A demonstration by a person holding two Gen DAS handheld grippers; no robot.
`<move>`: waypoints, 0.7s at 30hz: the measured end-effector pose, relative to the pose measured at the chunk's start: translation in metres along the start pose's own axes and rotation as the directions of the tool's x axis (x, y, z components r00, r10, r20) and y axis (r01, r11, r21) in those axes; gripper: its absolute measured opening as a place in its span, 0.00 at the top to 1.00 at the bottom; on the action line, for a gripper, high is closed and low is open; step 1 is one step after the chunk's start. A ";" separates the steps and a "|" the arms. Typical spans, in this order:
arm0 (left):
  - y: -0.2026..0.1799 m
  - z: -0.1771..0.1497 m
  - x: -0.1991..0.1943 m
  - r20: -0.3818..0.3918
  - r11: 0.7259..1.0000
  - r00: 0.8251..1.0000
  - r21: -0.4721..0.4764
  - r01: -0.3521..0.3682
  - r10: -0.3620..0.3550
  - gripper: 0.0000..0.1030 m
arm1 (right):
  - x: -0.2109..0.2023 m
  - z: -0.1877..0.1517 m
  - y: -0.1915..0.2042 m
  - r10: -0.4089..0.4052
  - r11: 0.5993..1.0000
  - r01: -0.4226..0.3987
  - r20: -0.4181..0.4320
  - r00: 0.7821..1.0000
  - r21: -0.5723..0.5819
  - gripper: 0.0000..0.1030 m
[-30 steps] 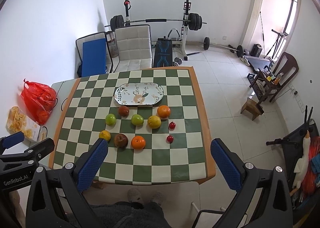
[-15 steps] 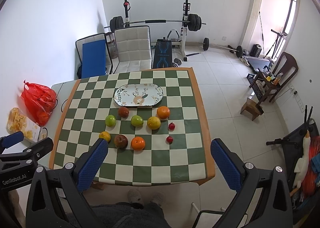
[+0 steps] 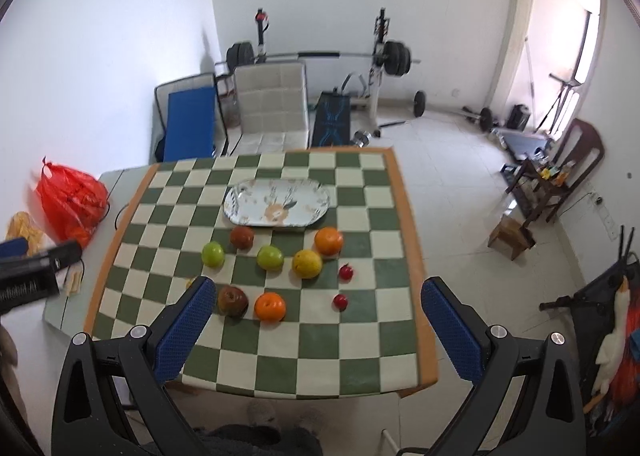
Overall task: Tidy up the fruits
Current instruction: 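Grasp the yellow lemon with the left tool while the right tool grasps the orange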
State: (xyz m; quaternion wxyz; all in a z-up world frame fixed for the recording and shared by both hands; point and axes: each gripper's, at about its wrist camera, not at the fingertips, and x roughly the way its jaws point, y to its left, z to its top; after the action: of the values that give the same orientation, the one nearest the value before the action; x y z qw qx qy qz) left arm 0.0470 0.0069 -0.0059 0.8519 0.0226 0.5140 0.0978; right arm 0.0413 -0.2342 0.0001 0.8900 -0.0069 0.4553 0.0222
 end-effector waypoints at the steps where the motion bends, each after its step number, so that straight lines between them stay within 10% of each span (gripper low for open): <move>1: 0.002 0.005 0.015 -0.019 1.000 1.000 -0.010 -0.019 0.018 0.00 | 0.016 0.001 0.001 0.023 1.000 -0.023 -0.025 0.999 0.005 0.00; 10: 0.034 -0.007 0.154 -0.234 0.998 0.971 -0.026 -0.053 0.046 0.00 | 0.179 -0.018 0.018 0.143 0.988 -0.116 -0.303 0.942 0.107 0.13; 21: 0.017 -0.009 0.339 -0.574 0.982 0.797 -0.102 0.159 -0.188 0.11 | 0.331 -0.097 0.019 0.235 0.929 -0.031 -0.525 0.818 0.368 0.17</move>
State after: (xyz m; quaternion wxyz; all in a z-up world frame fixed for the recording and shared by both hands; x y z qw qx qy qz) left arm 0.1901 0.0872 -0.3028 0.6598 -0.0762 0.7468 0.0341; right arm 0.1552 -0.2078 -0.3248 0.7003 0.1744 0.6922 0.0028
